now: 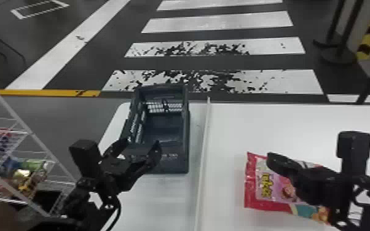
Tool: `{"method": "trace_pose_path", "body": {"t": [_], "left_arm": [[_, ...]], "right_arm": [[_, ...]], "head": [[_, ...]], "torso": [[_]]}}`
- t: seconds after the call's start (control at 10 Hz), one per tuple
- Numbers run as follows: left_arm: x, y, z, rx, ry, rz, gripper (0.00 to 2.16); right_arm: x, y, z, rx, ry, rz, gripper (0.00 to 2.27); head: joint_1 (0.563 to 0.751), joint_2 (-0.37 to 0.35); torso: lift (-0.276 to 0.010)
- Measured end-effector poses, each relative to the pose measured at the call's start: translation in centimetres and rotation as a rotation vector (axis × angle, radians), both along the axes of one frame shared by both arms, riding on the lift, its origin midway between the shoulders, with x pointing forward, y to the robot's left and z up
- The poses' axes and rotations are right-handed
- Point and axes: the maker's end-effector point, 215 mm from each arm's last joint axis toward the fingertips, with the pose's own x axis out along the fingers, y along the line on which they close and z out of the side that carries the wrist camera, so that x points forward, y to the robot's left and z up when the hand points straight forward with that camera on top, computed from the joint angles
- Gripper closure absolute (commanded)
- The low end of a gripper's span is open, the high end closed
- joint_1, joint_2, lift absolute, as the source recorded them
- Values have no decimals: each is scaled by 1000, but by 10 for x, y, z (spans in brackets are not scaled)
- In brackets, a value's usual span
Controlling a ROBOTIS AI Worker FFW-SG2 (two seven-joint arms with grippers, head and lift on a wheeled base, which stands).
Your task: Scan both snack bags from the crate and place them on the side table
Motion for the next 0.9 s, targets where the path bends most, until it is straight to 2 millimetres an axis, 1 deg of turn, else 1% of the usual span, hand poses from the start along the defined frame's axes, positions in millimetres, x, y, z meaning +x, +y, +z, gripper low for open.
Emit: {"method": "trace_pose_path", "body": {"t": [0.1, 0.2, 0.3, 0.5, 0.6, 0.7, 0.9], "left_arm": [[0, 0, 0, -1, 0, 0, 87], [0, 1, 0, 0, 0, 2, 87], [1, 3, 0, 1, 0, 5, 87], [2, 4, -3, -1, 4, 8, 87], [3, 3, -4, -5, 6, 7, 87], [4, 1, -5, -8, 7, 5, 87], [4, 0, -5, -8, 7, 2, 87]], "right_arm": [[-14, 9, -8, -4, 39, 56, 2256], [-38, 18, -18, -8, 103, 117, 2253], [-63, 21, -26, -14, 170, 158, 2256], [-110, 23, -28, 15, 287, 218, 2253], [-124, 22, -31, 9, 326, 230, 2256], [-128, 21, -35, -13, 342, 233, 2256], [-126, 27, -47, -31, 364, 252, 2256]], "head": [[695, 209], [695, 227], [695, 244], [695, 266], [695, 270], [695, 267], [695, 270]], "torso": [[-95], [-95], [-95], [-95], [-95], [-95], [-95]]}}
